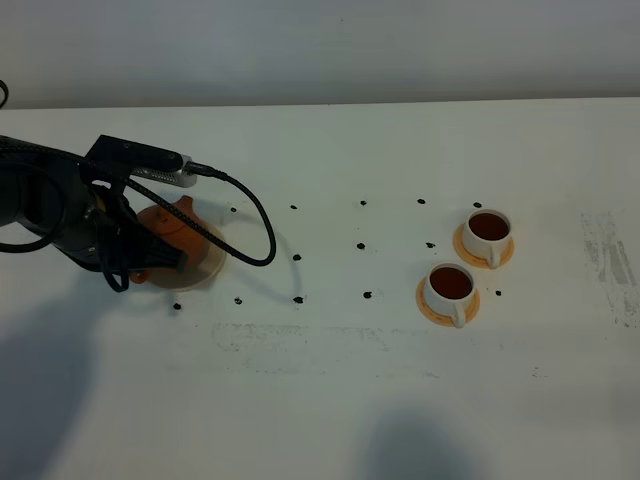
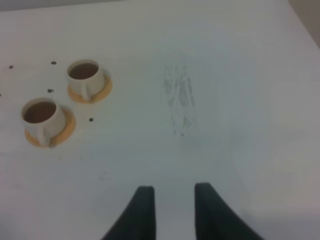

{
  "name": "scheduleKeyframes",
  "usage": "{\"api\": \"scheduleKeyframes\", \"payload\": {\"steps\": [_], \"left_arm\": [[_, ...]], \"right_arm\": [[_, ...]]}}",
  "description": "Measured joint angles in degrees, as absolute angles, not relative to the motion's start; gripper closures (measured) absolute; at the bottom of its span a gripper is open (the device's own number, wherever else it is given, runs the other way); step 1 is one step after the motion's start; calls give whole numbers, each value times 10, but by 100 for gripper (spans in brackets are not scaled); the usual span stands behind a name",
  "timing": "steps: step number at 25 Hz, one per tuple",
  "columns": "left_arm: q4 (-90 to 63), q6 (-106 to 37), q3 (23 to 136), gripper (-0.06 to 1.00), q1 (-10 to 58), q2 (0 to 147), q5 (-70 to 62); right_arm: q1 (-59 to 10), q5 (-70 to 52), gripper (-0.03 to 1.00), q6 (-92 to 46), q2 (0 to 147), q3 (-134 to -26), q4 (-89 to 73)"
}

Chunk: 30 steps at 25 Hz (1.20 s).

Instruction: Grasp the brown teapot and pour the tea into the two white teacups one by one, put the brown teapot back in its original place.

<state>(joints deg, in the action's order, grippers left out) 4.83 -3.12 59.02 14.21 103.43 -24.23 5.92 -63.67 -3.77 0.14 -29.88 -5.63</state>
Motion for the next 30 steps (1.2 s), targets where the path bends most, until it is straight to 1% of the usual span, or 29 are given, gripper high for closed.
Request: {"api": "scheduleKeyframes", "payload": {"steps": [19, 21, 23, 28, 30], "left_arm": [[48, -39, 590, 85, 142, 1051, -260], [48, -39, 590, 84, 142, 1051, -255], [48, -39, 590, 79, 142, 1051, -245], [48, -39, 590, 54, 140, 1051, -242], [48, -39, 590, 48, 140, 1051, -247]], "right_arm": [[59, -637, 75, -38, 1, -299, -56], [59, -637, 75, -38, 1, -299, -56], [59, -637, 75, -38, 1, -299, -56], [59, -637, 75, -38, 1, -299, -56], [59, -637, 75, -38, 1, -299, -56]]}}
